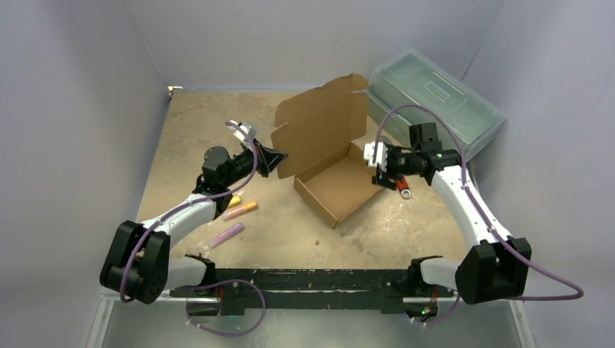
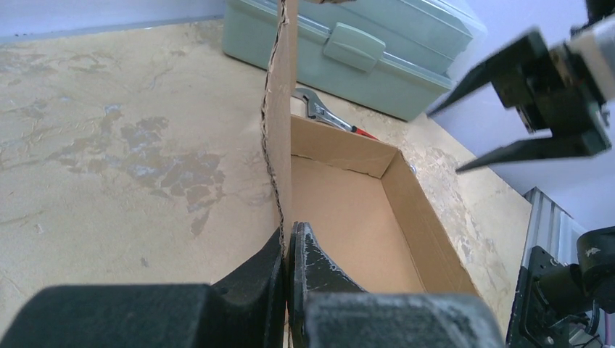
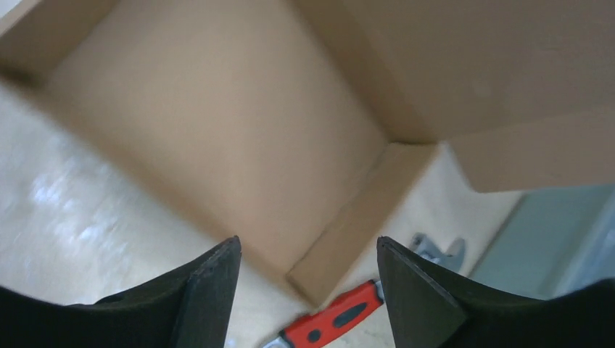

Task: Fold the paper box
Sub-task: Fold the paper box at the center of the board.

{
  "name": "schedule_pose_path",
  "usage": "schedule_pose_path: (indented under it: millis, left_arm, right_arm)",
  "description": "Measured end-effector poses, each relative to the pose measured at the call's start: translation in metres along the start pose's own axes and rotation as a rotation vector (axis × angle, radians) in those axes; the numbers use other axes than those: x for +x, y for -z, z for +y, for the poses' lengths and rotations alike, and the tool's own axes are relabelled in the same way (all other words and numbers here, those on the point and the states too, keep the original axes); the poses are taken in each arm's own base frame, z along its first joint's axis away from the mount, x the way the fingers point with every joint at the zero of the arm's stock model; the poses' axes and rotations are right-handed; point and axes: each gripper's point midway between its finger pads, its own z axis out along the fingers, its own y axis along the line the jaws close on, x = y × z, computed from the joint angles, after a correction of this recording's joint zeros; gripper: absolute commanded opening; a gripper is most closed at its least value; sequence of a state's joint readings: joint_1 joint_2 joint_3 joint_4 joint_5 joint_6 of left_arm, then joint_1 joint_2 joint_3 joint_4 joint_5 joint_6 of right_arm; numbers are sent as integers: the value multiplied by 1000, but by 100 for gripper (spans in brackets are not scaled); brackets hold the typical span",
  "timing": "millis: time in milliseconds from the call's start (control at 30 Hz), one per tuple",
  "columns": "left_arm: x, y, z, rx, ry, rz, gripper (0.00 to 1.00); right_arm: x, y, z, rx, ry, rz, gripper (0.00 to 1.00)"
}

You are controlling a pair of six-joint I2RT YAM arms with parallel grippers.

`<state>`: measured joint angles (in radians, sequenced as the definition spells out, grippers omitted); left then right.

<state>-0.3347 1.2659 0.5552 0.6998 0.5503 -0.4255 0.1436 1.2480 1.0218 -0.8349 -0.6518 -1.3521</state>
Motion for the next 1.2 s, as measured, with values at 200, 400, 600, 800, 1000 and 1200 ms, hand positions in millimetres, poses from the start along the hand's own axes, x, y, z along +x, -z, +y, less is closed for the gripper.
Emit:
schedule_pose_path:
  millis: [200,400,600,800,1000,1200]
  left_arm:
    - [2,0,0,-2,6,9,0]
    - [3,0,-2,2,4,12,0]
    - [3,0,-3,4,4,13,0]
    - [2,-1,-3,5,4,11,0]
    - [2,-1,-3,5,5,12,0]
    - [3,-2,-2,-5,13,23,33]
  right_arm:
    - [-8,-13,-69,227,-341,-78,76]
    - [53,-44,-101,346,-708,-24,73]
    - [82,-54,-106,404,-860,7,64]
    - [98,-80,-92,335,-935,30,50]
    - [107,-97,-75,257,-1002,58,0]
    - [103,-98,-75,253,-1003,46,0]
